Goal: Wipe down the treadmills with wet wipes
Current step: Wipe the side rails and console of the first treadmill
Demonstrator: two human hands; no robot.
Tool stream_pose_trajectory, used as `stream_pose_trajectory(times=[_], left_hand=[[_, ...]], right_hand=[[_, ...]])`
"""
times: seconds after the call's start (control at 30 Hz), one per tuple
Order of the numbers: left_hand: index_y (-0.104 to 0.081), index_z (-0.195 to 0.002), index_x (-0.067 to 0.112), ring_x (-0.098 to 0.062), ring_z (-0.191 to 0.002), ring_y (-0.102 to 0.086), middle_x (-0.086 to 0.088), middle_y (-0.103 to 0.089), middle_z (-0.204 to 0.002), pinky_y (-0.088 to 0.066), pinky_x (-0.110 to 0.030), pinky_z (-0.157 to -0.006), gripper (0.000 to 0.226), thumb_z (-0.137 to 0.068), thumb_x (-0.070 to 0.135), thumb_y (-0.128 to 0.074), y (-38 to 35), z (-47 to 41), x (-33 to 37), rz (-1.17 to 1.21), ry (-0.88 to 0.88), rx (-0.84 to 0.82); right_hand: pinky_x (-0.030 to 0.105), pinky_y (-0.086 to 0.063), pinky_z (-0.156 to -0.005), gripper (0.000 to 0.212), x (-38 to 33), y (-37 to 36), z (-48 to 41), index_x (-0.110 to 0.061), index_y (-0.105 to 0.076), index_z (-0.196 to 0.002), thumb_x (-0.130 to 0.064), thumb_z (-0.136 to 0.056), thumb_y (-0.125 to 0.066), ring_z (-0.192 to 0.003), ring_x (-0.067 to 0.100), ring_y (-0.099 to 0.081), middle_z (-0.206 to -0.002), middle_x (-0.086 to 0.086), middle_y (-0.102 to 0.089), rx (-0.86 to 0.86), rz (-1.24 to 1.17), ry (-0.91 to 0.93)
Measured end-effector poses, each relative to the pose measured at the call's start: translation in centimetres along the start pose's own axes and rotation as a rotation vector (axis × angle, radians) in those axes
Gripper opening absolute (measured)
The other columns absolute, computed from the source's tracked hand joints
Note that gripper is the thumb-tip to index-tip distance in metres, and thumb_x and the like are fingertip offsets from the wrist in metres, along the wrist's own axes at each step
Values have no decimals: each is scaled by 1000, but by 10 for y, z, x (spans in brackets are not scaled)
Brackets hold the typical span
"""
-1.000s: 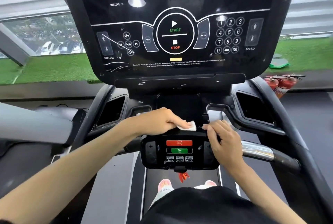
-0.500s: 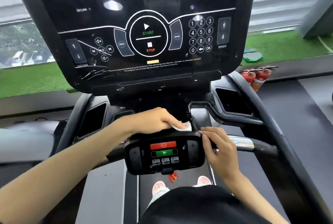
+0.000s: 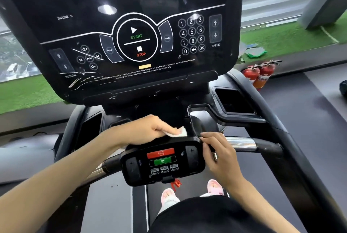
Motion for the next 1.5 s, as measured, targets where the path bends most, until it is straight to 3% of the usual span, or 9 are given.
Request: stream_pose_trajectory(times=[0.2,0.3,0.43,0.63,0.8,0.97,1.2,1.37,1.5], left_hand=[[-62,-126,25,-2,-125,-50,10,-58,-131,-35,-18,-109,40,-97,1,-49,-6,-25,5,-120,2,76],[-64,-116,39,7,-120,-51,25,-59,-122,-37,-17,-107,44,-96,2,-51,-3,-14,3,-3,-5,22],[-66,-115,38,2,-121,-53,18,-62,-125,-39,-21,-107,46,-96,-1,-51,2,8,-7,169,0,2],[-61,-128,25,6,-125,-46,11,-55,-136,-32,-10,-107,47,-97,-6,-44,-13,-41,18,-91,-68,-3],[-50,-136,36,-12,-120,-55,9,-56,-135,-41,-26,-103,57,-98,-4,-38,-7,-59,10,-325,19,-1],[-59,-129,24,6,-129,-42,13,-52,-138,-30,-12,-109,45,-97,-4,-45,-5,-46,11,-62,-74,-135],[-58,-130,30,-3,-130,-45,13,-52,-139,-34,-22,-111,49,-97,-3,-43,-8,-63,7,-202,-32,-32],[-61,-125,28,6,-125,-48,16,-57,-132,-35,-15,-107,41,-97,1,-49,4,-40,12,-16,-57,-167],[-62,-126,33,-5,-127,-49,12,-57,-134,-38,-30,-110,61,-90,-11,-40,-11,-72,11,-264,-18,-48]], right_hand=[[13,-43,-73,27,-1,2,-10,0,-67,-82,-16,-92,-48,-80,11,-55,-79,2,-64,5,53,8],[15,-45,-71,27,1,4,-9,0,-67,-82,-16,-92,-48,-78,12,-55,-79,2,-64,2,48,31],[28,-49,-65,26,3,-1,-7,1,-67,-82,-14,-93,-49,-75,17,-58,-79,4,-64,37,32,30],[29,-52,-65,25,4,2,-5,1,-68,-83,-13,-93,-49,-78,18,-61,-82,4,-66,10,52,66],[25,-53,-62,24,5,3,-7,0,-68,-84,-12,-92,-49,-80,19,-63,-85,4,-67,2,50,68],[32,-53,-83,23,1,-2,2,2,-67,-80,-8,-92,-50,-89,22,-66,-88,8,-70,87,145,104],[39,-44,-104,27,7,-2,6,0,-69,-74,-10,-91,-50,-94,16,-70,-93,9,-74,128,266,144],[27,-51,-91,24,11,1,-3,1,-73,-80,-9,-87,-53,-77,15,-71,-81,5,-74,180,234,122],[28,-51,-69,29,10,3,-12,-4,-64,-61,-9,-87,-53,-53,21,-58,-54,1,-59,189,226,120]])
Point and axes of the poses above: each hand's wrist, its own z-axis away from the middle knuckle, its own y-axis out of the back of the hand, x = y × z, the point moved 2 cm from there along -z, towards the middle knuckle
